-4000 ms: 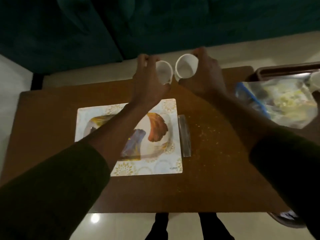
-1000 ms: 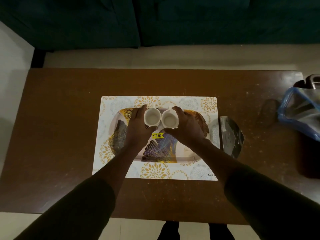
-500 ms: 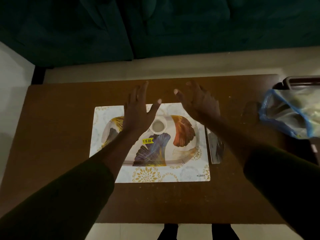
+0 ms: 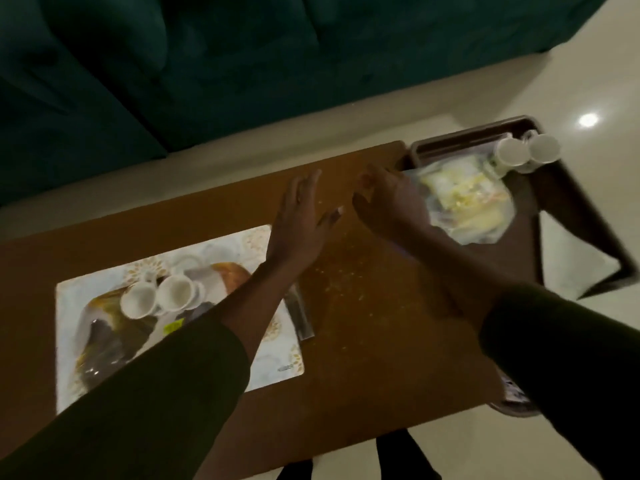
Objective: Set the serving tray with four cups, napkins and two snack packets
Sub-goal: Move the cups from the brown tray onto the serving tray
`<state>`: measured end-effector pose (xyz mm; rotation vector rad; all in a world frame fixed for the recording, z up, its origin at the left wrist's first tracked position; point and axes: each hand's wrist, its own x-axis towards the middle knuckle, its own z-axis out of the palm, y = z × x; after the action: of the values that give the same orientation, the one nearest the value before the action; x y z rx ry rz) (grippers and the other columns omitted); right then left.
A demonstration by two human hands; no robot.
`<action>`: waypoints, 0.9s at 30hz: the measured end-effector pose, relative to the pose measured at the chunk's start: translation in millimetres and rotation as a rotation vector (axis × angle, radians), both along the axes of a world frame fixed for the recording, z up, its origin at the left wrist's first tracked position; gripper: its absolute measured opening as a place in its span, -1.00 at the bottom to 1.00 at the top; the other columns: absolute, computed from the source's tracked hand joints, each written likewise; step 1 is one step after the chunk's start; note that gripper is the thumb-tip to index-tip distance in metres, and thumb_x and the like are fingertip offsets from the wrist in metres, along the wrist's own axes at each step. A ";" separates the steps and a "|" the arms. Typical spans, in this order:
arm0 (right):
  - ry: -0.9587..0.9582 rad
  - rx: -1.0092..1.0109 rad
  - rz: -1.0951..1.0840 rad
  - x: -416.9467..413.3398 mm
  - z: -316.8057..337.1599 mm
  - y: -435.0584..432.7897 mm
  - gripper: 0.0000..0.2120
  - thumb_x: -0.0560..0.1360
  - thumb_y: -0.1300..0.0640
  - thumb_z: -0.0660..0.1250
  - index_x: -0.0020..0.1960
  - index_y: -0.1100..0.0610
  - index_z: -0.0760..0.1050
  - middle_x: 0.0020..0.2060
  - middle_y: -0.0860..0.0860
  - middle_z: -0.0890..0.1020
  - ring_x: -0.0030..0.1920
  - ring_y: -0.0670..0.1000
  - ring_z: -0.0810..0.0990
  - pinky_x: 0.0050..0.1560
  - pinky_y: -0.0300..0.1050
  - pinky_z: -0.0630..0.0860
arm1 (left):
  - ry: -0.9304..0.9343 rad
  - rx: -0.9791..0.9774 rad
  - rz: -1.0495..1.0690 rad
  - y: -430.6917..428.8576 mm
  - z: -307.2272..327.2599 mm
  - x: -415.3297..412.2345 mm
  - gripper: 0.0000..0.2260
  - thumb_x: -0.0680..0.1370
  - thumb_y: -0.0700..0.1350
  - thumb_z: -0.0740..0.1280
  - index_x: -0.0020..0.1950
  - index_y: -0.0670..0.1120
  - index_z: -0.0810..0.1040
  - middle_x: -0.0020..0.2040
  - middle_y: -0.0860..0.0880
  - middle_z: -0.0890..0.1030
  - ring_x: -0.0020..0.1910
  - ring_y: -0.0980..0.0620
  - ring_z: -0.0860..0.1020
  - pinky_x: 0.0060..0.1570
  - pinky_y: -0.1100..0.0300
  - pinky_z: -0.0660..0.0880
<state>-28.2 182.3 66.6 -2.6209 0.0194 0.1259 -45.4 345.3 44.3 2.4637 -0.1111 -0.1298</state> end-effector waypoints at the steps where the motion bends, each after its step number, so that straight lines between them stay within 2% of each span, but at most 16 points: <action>1: -0.003 0.005 -0.014 -1.6 -0.9 -17.7 -0.72 0.51 0.04 0.29 0.18 0.12 0.46 0.08 0.10 0.60 -0.06 0.10 0.56 -0.21 -0.13 0.41 | 0.009 -0.003 -0.012 -17.2 -1.5 3.5 -0.37 0.57 0.18 0.24 0.57 0.06 0.09 0.57 -0.06 0.16 0.49 -0.11 0.26 0.30 -0.09 0.43; 4: -0.026 0.035 -0.107 -1.9 1.6 -81.9 -0.74 0.47 0.08 0.31 0.15 0.08 0.50 0.07 0.03 0.60 0.00 0.10 0.58 -0.17 -0.11 0.44 | 0.017 -0.027 -0.078 -80.4 -3.7 19.8 -0.38 0.57 0.13 0.28 0.56 0.05 0.12 0.56 -0.08 0.17 0.49 -0.09 0.25 0.29 -0.05 0.43; 9: -0.056 0.025 -0.222 7.5 1.0 -169.7 -0.75 0.46 0.04 0.31 0.13 0.04 0.50 0.02 -0.05 0.62 -0.10 0.02 0.60 -0.16 -0.11 0.51 | -0.023 -0.130 -0.161 -170.9 -2.7 45.9 -0.43 0.56 0.03 0.33 0.52 -0.01 0.22 0.48 -0.07 0.28 0.43 -0.04 0.32 0.24 0.08 0.41; 13: -0.013 0.005 -0.302 11.3 -11.5 -225.2 -0.71 0.46 0.08 0.30 0.17 0.08 0.50 0.07 0.02 0.62 0.00 0.10 0.61 -0.08 -0.03 0.55 | -0.004 -0.150 -0.196 -232.8 -13.1 58.1 -0.42 0.56 0.00 0.34 0.53 -0.04 0.22 0.51 -0.11 0.26 0.49 -0.03 0.18 0.32 0.11 0.33; 16: 0.045 -0.007 -0.358 12.5 -27.4 -263.0 -0.73 0.45 0.08 0.26 0.13 0.10 0.49 0.06 0.06 0.61 0.02 0.18 0.60 -0.15 -0.03 0.50 | 0.010 -0.128 -0.222 -267.2 -25.2 65.2 -0.39 0.54 -0.02 0.37 0.53 -0.04 0.21 0.51 -0.12 0.26 0.47 0.02 0.10 0.32 0.17 0.26; 17: 0.046 -0.008 -0.370 14.1 -33.1 -274.6 -0.70 0.43 0.02 0.24 0.11 0.12 0.49 0.05 0.08 0.61 0.02 0.19 0.59 -0.18 -0.05 0.47 | 0.036 -0.132 -0.227 -276.6 -29.9 69.6 -0.37 0.54 -0.04 0.38 0.54 -0.03 0.19 0.52 -0.12 0.25 0.49 -0.02 0.15 0.33 0.17 0.26; 20: 0.017 0.035 -0.391 26.7 -47.6 -301.2 -0.32 0.24 -0.25 0.07 0.21 0.13 0.44 0.16 0.08 0.56 0.11 0.17 0.56 -0.10 -0.05 0.49 | 0.103 -0.129 -0.220 -299.2 -43.7 86.6 -0.30 0.51 -0.10 0.42 0.56 -0.04 0.14 0.54 -0.13 0.21 0.51 -0.10 0.24 0.37 0.12 0.27; 21: 0.011 0.055 -0.410 32.4 -52.1 -307.5 -0.27 0.22 -0.27 0.08 0.25 0.12 0.41 0.21 0.07 0.53 0.15 0.16 0.55 -0.07 -0.05 0.47 | 0.109 -0.121 -0.214 -304.7 -46.7 92.5 -0.28 0.50 -0.11 0.43 0.56 -0.05 0.13 0.55 -0.14 0.20 0.52 -0.11 0.23 0.38 0.12 0.26; 23: 0.002 0.087 -0.433 43.9 -63.4 -320.4 -0.31 0.25 -0.27 0.24 0.27 0.09 0.37 0.21 0.07 0.52 0.17 0.16 0.53 -0.08 -0.11 0.36 | 0.118 -0.112 -0.204 -318.2 -52.9 105.6 -0.25 0.47 -0.09 0.46 0.56 -0.07 0.14 0.55 -0.14 0.21 0.52 -0.11 0.23 0.38 0.11 0.25; 25: -0.001 0.093 -0.413 55.4 -76.6 -333.2 -0.37 0.26 -0.19 0.35 0.24 0.09 0.37 0.18 0.08 0.53 0.13 0.16 0.54 -0.12 -0.13 0.30 | 0.135 -0.112 -0.194 -334.1 -59.1 118.4 -0.23 0.43 -0.03 0.50 0.53 -0.09 0.20 0.51 -0.14 0.30 0.47 -0.12 0.30 0.36 0.07 0.30; 27: 0.023 0.067 -0.389 66.0 -88.1 -341.3 -0.42 0.31 -0.08 0.42 0.24 0.11 0.36 0.17 0.08 0.54 0.13 0.17 0.53 -0.13 -0.12 0.30 | 0.156 -0.090 -0.204 -347.4 -63.9 128.8 -0.25 0.39 0.00 0.52 0.48 -0.10 0.27 0.42 -0.12 0.42 0.38 -0.12 0.40 0.25 0.04 0.43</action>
<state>37.8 -159.0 -21.5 -2.4949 0.5197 0.0194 83.4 -2.1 -19.6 2.3379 -0.2946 -0.3952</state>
